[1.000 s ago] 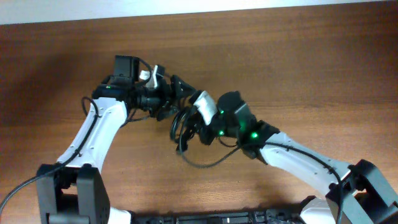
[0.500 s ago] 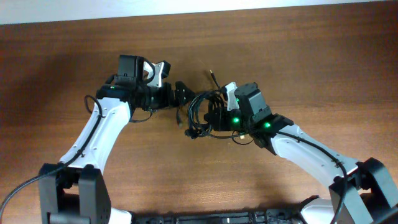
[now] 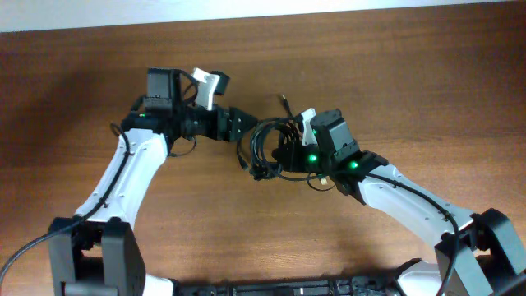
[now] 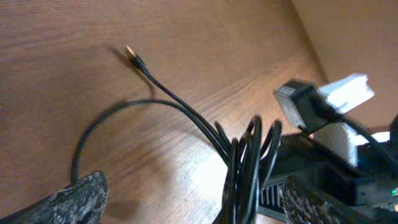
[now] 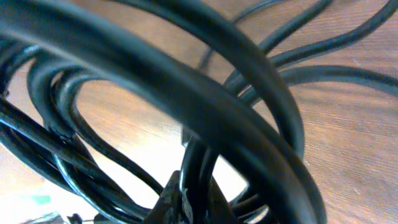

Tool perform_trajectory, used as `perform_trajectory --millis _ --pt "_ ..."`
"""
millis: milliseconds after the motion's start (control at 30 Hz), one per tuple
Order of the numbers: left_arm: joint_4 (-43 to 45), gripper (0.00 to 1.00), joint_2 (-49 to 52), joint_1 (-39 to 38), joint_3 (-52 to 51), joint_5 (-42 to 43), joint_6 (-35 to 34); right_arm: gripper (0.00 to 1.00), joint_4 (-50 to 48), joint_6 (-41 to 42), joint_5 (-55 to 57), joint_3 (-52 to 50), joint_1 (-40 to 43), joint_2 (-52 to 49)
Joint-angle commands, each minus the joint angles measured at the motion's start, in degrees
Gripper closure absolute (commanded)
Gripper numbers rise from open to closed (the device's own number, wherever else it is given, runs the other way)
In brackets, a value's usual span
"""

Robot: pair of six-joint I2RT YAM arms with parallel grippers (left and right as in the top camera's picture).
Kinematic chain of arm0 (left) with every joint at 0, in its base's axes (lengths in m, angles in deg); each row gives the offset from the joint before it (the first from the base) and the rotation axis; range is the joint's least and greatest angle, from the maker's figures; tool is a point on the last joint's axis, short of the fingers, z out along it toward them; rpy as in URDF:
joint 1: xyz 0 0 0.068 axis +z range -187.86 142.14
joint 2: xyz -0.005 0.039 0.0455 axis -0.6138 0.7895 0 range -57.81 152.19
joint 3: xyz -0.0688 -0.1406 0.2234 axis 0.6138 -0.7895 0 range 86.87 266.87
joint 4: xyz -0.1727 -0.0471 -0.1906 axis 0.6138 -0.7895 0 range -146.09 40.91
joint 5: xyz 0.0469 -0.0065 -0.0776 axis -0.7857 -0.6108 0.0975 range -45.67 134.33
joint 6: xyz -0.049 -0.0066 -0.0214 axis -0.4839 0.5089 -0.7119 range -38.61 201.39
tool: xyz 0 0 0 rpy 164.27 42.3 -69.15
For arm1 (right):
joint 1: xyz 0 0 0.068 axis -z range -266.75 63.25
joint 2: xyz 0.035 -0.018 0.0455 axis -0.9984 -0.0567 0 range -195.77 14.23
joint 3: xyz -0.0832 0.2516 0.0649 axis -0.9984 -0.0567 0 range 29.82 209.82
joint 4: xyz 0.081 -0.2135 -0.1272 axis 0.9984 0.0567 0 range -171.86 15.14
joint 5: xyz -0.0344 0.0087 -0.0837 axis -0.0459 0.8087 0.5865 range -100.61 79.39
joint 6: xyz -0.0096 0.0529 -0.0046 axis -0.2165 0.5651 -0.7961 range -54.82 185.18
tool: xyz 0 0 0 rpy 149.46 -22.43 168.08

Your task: Untangle cables

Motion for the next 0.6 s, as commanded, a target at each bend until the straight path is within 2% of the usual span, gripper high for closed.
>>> perform_trajectory --millis 0,67,133,167,200,233,267,300,367,467,500,567 --pt "-2.3 0.06 -1.3 -6.8 0.3 -15.9 1.7 0.96 -3.6 0.2 -2.6 0.7 0.2 -0.1" --pt "-2.5 0.09 -1.3 -10.2 0.3 -22.5 1.7 0.96 -4.3 0.2 -2.6 0.7 0.2 -0.1" --pt "-3.0 0.12 -1.3 -11.7 0.3 -24.6 1.7 0.96 -4.5 0.2 -2.2 0.7 0.2 -0.1" --pt "-2.9 0.25 -1.3 -12.0 0.3 -25.9 1.7 0.96 -5.0 0.2 -2.7 0.7 0.2 -0.1" --pt "-3.0 0.50 -1.3 -12.0 0.3 -28.8 1.7 0.96 -5.7 0.2 -4.3 0.7 0.2 -0.1" --pt "-3.0 0.83 -1.3 -11.9 0.3 -33.9 1.6 0.96 -6.3 -0.9 -6.6 0.7 0.2 -0.1" --pt "-2.9 1.00 -1.3 -11.6 0.3 -38.8 -0.6 0.96 -6.3 -3.9 -8.7 0.7 0.3 0.0" --pt "-2.9 1.00 -1.3 -11.0 0.3 -44.2 -4.4 0.96 -6.4 -6.6 -11.9 0.7 0.3 0.0" --pt "-3.0 1.00 -1.3 -8.8 0.3 -47.1 -10.2 0.96 -9.7 -9.0 -21.3 0.7 0.3 0.7" --pt "-5.0 1.00 -1.3 -5.8 0.3 -50.5 -20.3 0.96 -29.7 -8.8 -40.8 0.7 2.2 0.8" --pt "-6.1 1.00 -1.3 -4.5 0.3 -52.6 -22.9 0.96 -35.0 -8.0 -43.9 0.7 4.5 0.8" --pt "-7.6 1.00 -1.3 -1.7 0.3 -53.2 -24.1 0.96 -36.9 -4.2 -43.5 0.7 10.2 0.8"
